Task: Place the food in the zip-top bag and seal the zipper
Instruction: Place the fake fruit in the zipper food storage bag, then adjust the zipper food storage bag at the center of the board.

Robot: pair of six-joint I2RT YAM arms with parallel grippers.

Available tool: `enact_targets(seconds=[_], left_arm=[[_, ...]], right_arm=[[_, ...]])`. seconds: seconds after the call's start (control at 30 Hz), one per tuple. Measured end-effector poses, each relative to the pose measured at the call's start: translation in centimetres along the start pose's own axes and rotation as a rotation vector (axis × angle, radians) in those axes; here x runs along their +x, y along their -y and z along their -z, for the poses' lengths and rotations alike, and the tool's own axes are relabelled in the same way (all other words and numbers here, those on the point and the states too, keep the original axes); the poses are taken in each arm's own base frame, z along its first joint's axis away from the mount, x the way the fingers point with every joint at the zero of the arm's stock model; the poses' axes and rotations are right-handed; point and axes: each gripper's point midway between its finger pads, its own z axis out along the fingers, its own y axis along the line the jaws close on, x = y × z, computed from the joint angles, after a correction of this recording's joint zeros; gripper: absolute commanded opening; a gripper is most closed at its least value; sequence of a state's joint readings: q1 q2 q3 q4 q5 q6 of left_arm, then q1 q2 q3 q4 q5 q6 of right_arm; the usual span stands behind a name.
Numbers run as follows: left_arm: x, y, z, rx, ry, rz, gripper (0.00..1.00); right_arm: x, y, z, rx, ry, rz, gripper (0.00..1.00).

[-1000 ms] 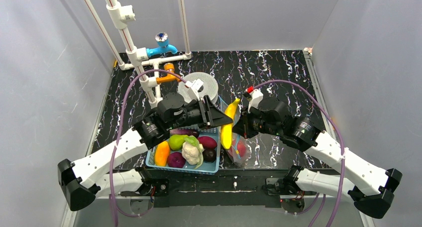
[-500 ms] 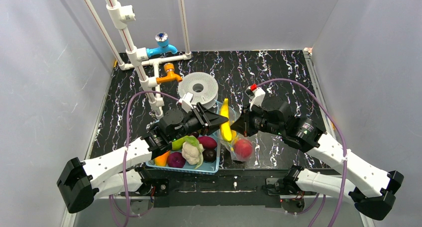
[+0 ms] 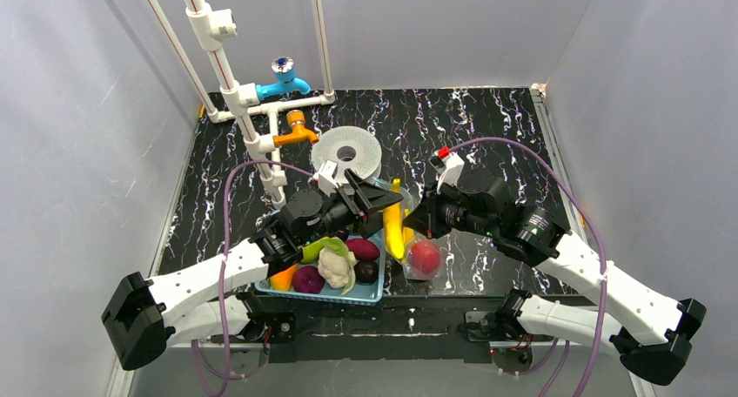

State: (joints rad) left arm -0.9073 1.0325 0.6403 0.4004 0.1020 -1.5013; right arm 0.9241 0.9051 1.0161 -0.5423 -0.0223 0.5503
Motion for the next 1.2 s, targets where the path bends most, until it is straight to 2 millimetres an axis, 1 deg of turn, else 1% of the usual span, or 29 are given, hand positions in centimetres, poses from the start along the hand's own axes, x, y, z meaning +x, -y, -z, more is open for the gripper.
enact_targets(seconds=[0.1, 0.23, 0.3, 0.43, 0.5, 0.63, 0.73, 0.8, 0.93, 1.07, 1.13, 1.2], left_arm=[[-0.3, -0.2, 0.2, -0.058, 0.013, -0.026, 0.93], [-1.1, 0.8, 0.9, -0.126, 0.048, -0.072, 0.98], [-1.8, 1.5, 1.5, -0.169, 0.082, -0.082, 0.98], [-2.5, 1.7, 2.2, -0.255, 0.118, -0.085, 0.98], [-2.7, 1.8, 2.2, -0.293, 0.125, -0.088, 0.98], [-3.1, 0.8, 2.1, -0.403, 0.135, -0.096, 0.98], [-3.3, -0.4, 2.6, -0.459, 0.143, -0.105, 0.97], [-3.5, -0.6, 2.9, -0.469, 0.151, -0.111, 0.95], [-3.5, -0.4, 3.7, -0.453, 0.155, -0.133, 0.91], [-3.3, 0.0, 3.9, -0.432, 0.119, -0.224, 0.87], [-3.1, 0.3, 4.0, -0.423, 0.096, -0.271, 0.86], [-3.0, 1.2, 4.3, -0.408, 0.078, -0.321, 0.84]], right_arm=[[0.0, 0.0, 0.0, 0.000, 0.000, 0.000, 0.01], [0.0, 0.0, 0.0, 0.000, 0.000, 0.000, 0.01], [0.0, 0.0, 0.0, 0.000, 0.000, 0.000, 0.01], [0.0, 0.0, -0.1, 0.001, -0.003, -0.001, 0.01], [0.1, 0.0, -0.1, 0.002, -0.004, -0.001, 0.01], [0.1, 0.0, -0.1, 0.001, -0.004, -0.001, 0.01], [0.1, 0.0, -0.1, 0.001, -0.004, -0.001, 0.01], [0.1, 0.0, -0.1, 0.001, -0.004, -0.001, 0.01], [0.1, 0.0, -0.1, -0.002, -0.007, -0.001, 0.01], [0.2, 0.0, -0.2, -0.002, -0.012, -0.002, 0.01], [0.2, 0.0, -0.3, 0.000, -0.014, -0.002, 0.01], [0.2, 0.0, -0.3, 0.000, -0.015, -0.003, 0.01]])
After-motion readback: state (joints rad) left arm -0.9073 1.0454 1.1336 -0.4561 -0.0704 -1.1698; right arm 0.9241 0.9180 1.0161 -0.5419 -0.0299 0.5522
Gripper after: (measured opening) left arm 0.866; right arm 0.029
